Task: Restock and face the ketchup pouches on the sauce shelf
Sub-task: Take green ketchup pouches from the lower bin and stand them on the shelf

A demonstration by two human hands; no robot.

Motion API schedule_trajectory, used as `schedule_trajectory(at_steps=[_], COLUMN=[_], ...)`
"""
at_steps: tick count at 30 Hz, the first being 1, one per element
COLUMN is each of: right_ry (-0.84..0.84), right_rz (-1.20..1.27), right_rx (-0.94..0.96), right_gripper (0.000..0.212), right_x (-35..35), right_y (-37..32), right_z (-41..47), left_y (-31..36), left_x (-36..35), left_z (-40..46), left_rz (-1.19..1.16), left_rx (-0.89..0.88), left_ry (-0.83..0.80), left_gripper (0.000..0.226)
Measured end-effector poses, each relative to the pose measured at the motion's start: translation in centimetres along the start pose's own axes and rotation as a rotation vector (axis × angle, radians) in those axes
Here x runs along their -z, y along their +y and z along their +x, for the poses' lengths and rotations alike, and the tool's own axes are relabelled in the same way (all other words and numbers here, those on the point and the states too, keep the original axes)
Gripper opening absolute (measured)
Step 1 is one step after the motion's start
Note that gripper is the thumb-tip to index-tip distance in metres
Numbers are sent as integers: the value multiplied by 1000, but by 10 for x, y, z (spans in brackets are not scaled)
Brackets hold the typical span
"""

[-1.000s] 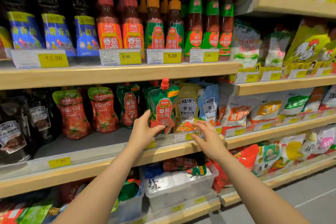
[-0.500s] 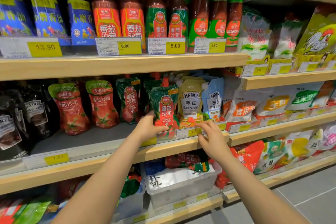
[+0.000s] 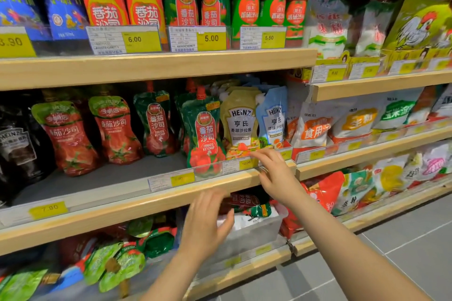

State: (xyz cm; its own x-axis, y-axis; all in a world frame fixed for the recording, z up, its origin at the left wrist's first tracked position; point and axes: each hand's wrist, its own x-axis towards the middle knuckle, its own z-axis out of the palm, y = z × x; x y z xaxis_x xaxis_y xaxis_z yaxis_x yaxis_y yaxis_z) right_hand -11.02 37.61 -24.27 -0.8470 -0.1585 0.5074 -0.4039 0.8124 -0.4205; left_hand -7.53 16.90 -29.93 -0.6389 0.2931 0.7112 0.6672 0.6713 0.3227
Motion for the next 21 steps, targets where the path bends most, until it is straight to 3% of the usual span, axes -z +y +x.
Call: schedule_trajectory(at_steps=[3,8,11,17,21], right_ry=[-18,76,146,47,49], right_rz=[33,74,100,-39,-196], right_rx=[2,-73,-228,-472,-468], right_gripper=[59,61,52,51,50], right_x=[-11,-53,-83,-125,-133], right_y=[8,27,35,54,59], right_z=[-23,-77,-93,-105,-99], left_y=[-9,-33,-38,-42,-45], left_x=[-32,-68,-86,-104,-106], left_z=[-19,-32,-35,-36,-34], left_rz=[-17,62,168,449,343], left_rx=[74,268,268,336,393], left_ry=[-161,-282,-308,-387,-357], left_gripper=[30,43,45,53,52])
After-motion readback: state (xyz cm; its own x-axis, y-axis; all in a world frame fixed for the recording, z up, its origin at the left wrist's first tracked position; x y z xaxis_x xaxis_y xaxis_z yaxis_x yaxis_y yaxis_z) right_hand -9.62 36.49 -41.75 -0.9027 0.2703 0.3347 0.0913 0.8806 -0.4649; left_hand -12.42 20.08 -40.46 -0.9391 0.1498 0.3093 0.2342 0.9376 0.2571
